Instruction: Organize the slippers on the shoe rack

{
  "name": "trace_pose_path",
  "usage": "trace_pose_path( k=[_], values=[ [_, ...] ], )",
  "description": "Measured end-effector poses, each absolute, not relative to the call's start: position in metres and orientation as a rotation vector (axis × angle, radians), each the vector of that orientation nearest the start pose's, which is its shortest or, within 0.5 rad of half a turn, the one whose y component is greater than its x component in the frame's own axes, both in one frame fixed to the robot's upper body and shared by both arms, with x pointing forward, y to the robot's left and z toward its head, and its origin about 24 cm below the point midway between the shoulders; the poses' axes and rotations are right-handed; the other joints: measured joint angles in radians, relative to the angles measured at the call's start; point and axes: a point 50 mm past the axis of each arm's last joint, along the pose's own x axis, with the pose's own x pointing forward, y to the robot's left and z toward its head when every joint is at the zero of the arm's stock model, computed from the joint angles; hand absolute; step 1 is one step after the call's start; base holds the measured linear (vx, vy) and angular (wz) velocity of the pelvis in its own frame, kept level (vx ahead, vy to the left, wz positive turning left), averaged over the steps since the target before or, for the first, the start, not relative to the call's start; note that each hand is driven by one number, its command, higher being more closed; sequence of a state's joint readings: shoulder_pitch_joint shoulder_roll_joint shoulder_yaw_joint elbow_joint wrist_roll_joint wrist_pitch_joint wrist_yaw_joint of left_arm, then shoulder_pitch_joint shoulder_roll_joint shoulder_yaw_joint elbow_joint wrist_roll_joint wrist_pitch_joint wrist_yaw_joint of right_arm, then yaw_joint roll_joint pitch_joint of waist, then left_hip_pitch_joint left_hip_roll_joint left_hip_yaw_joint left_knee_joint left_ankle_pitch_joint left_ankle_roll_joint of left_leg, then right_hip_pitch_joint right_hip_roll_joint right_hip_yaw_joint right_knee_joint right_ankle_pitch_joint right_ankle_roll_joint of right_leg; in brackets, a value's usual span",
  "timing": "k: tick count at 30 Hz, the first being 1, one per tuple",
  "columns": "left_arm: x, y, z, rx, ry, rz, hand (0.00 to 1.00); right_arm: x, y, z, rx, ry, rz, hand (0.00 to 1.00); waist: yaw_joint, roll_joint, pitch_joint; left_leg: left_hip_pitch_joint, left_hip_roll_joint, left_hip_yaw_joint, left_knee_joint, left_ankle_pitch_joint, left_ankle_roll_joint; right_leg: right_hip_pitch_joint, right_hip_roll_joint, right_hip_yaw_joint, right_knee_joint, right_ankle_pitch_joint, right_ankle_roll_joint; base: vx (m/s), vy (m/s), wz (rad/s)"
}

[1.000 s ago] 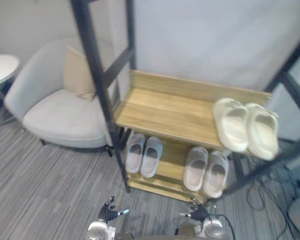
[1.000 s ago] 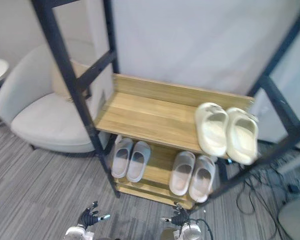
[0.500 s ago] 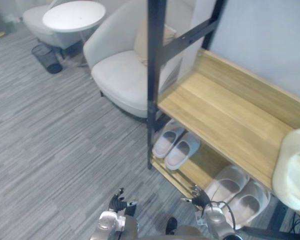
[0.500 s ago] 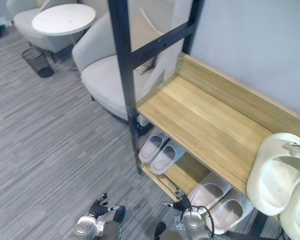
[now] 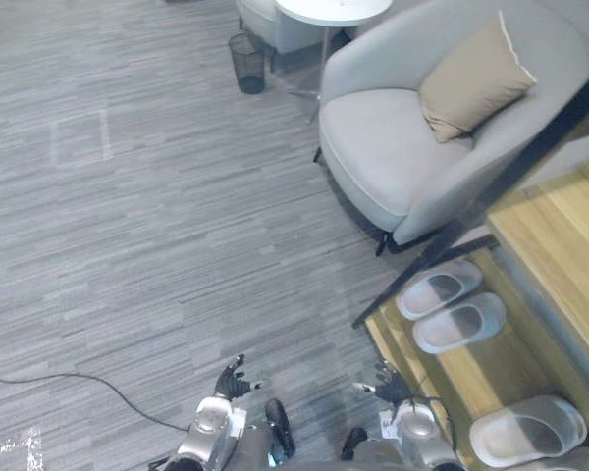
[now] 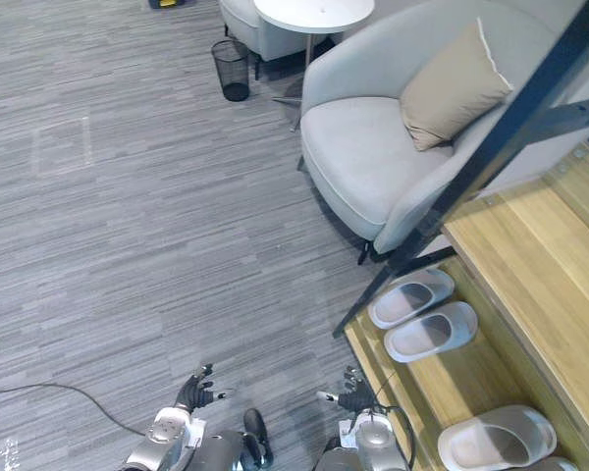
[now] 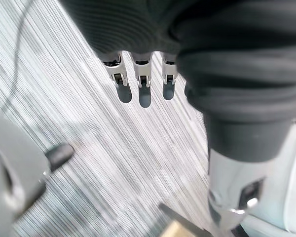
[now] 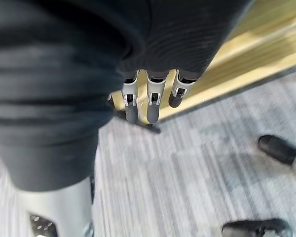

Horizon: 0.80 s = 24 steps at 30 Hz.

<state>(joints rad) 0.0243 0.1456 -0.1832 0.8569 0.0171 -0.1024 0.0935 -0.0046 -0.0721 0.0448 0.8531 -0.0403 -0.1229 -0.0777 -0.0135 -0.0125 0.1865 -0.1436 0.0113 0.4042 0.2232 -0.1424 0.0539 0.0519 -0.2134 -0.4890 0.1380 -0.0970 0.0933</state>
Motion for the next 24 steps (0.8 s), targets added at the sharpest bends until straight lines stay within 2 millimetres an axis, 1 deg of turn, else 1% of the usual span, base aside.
trace_pose_path(
  k=[3, 4, 5, 6, 7, 8, 10, 11, 12, 13, 14, 15, 16, 17, 18, 19, 20, 21, 22, 23, 24],
  values=[
    [0.146, 0.180, -0.134, 0.251, 0.821, -0.023, 0.00, 0.173, -0.169, -0.125, -0.156, 0.744, -0.030, 0.00, 0.000, -0.002, 0.000, 0.049, -0.004, -0.006, -0.043, 0.006, 0.010, -0.047, -0.035, 0.024, 0.170, -0.005, 0.006, -0.03, 0.081, -0.04],
    [0.141, 0.178, -0.136, 0.248, 0.837, -0.025, 0.00, 0.170, -0.170, -0.126, -0.158, 0.754, -0.029, 0.00, 0.000, -0.003, 0.000, 0.068, -0.010, -0.018, -0.067, 0.004, 0.007, -0.082, -0.055, 0.038, 0.268, -0.005, 0.005, -0.06, 0.058, 0.12],
    [0.140, 0.178, -0.138, 0.248, 0.845, -0.031, 0.00, 0.170, -0.169, -0.126, -0.157, 0.755, -0.028, 0.00, -0.002, -0.004, 0.001, 0.078, -0.013, -0.033, -0.079, 0.008, 0.010, -0.111, -0.061, 0.060, 0.326, -0.012, -0.002, -0.07, 0.039, 0.47],
    [0.139, 0.178, -0.138, 0.251, 0.849, -0.032, 0.00, 0.162, -0.167, -0.130, -0.147, 0.777, -0.025, 0.00, -0.019, -0.008, 0.001, 0.089, -0.018, -0.069, -0.100, 0.015, 0.007, -0.152, -0.038, 0.151, 0.388, -0.055, 0.002, -0.04, -0.004, 0.68],
    [0.139, 0.179, -0.138, 0.251, 0.850, -0.030, 0.00, 0.156, -0.167, -0.133, -0.141, 0.798, -0.022, 0.00, -0.023, -0.007, 0.002, 0.097, -0.021, -0.097, -0.119, 0.021, 0.000, -0.172, -0.012, 0.202, 0.388, -0.083, 0.010, -0.02, -0.044, 0.89],
    [0.139, 0.179, -0.138, 0.251, 0.850, -0.027, 0.00, 0.156, -0.169, -0.133, -0.143, 0.798, -0.021, 0.00, -0.026, -0.010, 0.000, 0.104, -0.023, -0.126, -0.136, 0.031, -0.003, -0.196, 0.018, 0.240, 0.367, -0.103, 0.016, 0.02, -0.073, 0.79],
    [0.140, 0.180, -0.139, 0.252, 0.854, -0.025, 0.00, 0.154, -0.170, -0.133, -0.144, 0.804, -0.022, 0.00, -0.033, -0.010, 0.001, 0.113, -0.022, -0.179, -0.144, 0.035, -0.007, -0.217, 0.053, 0.262, 0.298, -0.103, 0.020, 0.06, -0.110, 0.82],
    [0.141, 0.180, -0.138, 0.254, 0.852, -0.024, 0.00, 0.154, -0.171, -0.133, -0.145, 0.806, -0.023, 0.00, -0.037, -0.010, 0.001, 0.117, -0.023, -0.212, -0.148, 0.039, -0.014, -0.236, 0.075, 0.290, 0.248, -0.094, 0.017, 0.10, -0.132, 0.92],
    [0.143, 0.180, -0.138, 0.256, 0.850, -0.023, 0.00, 0.153, -0.172, -0.134, -0.148, 0.809, -0.024, 0.00, -0.040, -0.010, 0.001, 0.125, -0.025, -0.241, -0.157, 0.043, -0.020, -0.241, 0.087, 0.309, 0.196, -0.074, 0.013, 0.15, -0.183, 0.97],
    [0.144, 0.180, -0.138, 0.257, 0.849, -0.023, 0.00, 0.152, -0.172, -0.135, -0.149, 0.815, -0.025, 0.00, -0.041, -0.014, -0.001, 0.130, -0.033, -0.266, -0.164, 0.050, -0.032, -0.237, 0.092, 0.325, 0.151, -0.047, 0.000, 0.16, -0.198, 1.06],
    [0.144, 0.181, -0.138, 0.258, 0.849, -0.022, 0.00, 0.150, -0.172, -0.136, -0.147, 0.826, -0.025, 0.00, -0.044, -0.026, -0.007, 0.134, -0.048, -0.303, -0.166, 0.047, -0.037, -0.235, 0.089, 0.342, 0.107, -0.010, -0.015, 0.13, -0.169, 0.90],
    [0.144, 0.181, -0.138, 0.258, 0.851, -0.021, 0.00, 0.149, -0.171, -0.136, -0.146, 0.830, -0.024, 0.00, -0.044, -0.032, -0.010, 0.138, -0.054, -0.315, -0.166, 0.043, -0.041, -0.233, 0.085, 0.342, 0.094, 0.004, -0.018, 0.21, -0.270, 1.01],
    [0.141, 0.183, -0.139, 0.252, 0.863, -0.007, 0.00, 0.146, -0.172, -0.139, -0.146, 0.847, -0.024, 0.00, -0.045, -0.050, -0.019, 0.147, -0.066, -0.353, -0.159, 0.023, -0.046, -0.221, 0.077, 0.338, 0.089, 0.028, -0.037, 0.21, -0.220, 0.78],
    [0.141, 0.180, -0.140, 0.235, 0.863, 0.002, 0.00, 0.147, -0.174, -0.138, -0.151, 0.847, -0.029, 0.00, -0.045, -0.033, -0.022, 0.144, -0.053, -0.370, -0.148, 0.009, -0.065, -0.212, 0.084, 0.315, 0.095, 0.004, -0.039, 0.33, -0.310, 0.76],
    [0.140, 0.176, -0.141, 0.221, 0.866, 0.003, 0.00, 0.147, -0.176, -0.138, -0.153, 0.847, -0.032, 0.00, -0.039, -0.016, -0.018, 0.146, -0.039, -0.381, -0.141, -0.001, -0.073, -0.200, 0.093, 0.294, 0.095, -0.021, -0.039, 0.31, -0.227, 0.51],
    [0.137, 0.174, -0.142, 0.209, 0.875, 0.004, 0.00, 0.150, -0.176, -0.137, -0.151, 0.839, -0.034, 0.00, -0.037, 0.000, -0.021, 0.144, -0.018, -0.392, -0.119, -0.018, -0.089, -0.189, 0.108, 0.269, 0.090, -0.034, -0.050, 0.40, -0.262, 0.39],
    [0.135, 0.172, -0.143, 0.203, 0.882, 0.004, 0.00, 0.151, -0.174, -0.137, -0.147, 0.834, -0.029, 0.00, -0.035, 0.007, -0.023, 0.136, 0.004, -0.396, -0.083, -0.038, -0.110, -0.166, 0.125, 0.247, 0.082, -0.039, -0.064, 0.40, -0.239, 0.42],
    [0.132, 0.173, -0.144, 0.202, 0.888, 0.004, 0.00, 0.152, -0.172, -0.136, -0.141, 0.832, -0.027, 0.00, -0.037, 0.006, -0.021, 0.113, 0.019, -0.384, -0.023, -0.061, -0.143, -0.138, 0.135, 0.227, 0.065, -0.047, -0.075, 0.32, -0.174, 0.48],
    [0.135, 0.172, -0.143, 0.202, 0.882, 0.004, 0.00, 0.152, -0.172, -0.137, -0.141, 0.832, -0.027, 0.00, -0.039, 0.002, -0.017, 0.080, 0.031, -0.367, 0.067, -0.082, -0.178, -0.111, 0.139, 0.208, 0.046, -0.050, -0.078, 0.31, -0.134, 0.55],
    [0.138, 0.171, -0.142, 0.197, 0.871, 0.002, 0.00, 0.151, -0.174, -0.137, -0.146, 0.834, -0.029, 0.00, -0.037, 0.000, -0.015, 0.034, 0.047, -0.342, 0.186, -0.098, -0.208, -0.079, 0.143, 0.191, 0.025, -0.049, -0.079, 0.31, -0.092, 0.55],
    [0.142, 0.168, -0.141, 0.179, 0.860, 0.010, 0.00, 0.151, -0.175, -0.136, -0.150, 0.834, -0.030, 0.00, -0.034, 0.001, -0.011, -0.024, 0.081, -0.272, 0.344, -0.103, -0.234, -0.025, 0.148, 0.173, -0.007, -0.050, -0.081, 0.31, -0.071, 0.36]
  ],
)
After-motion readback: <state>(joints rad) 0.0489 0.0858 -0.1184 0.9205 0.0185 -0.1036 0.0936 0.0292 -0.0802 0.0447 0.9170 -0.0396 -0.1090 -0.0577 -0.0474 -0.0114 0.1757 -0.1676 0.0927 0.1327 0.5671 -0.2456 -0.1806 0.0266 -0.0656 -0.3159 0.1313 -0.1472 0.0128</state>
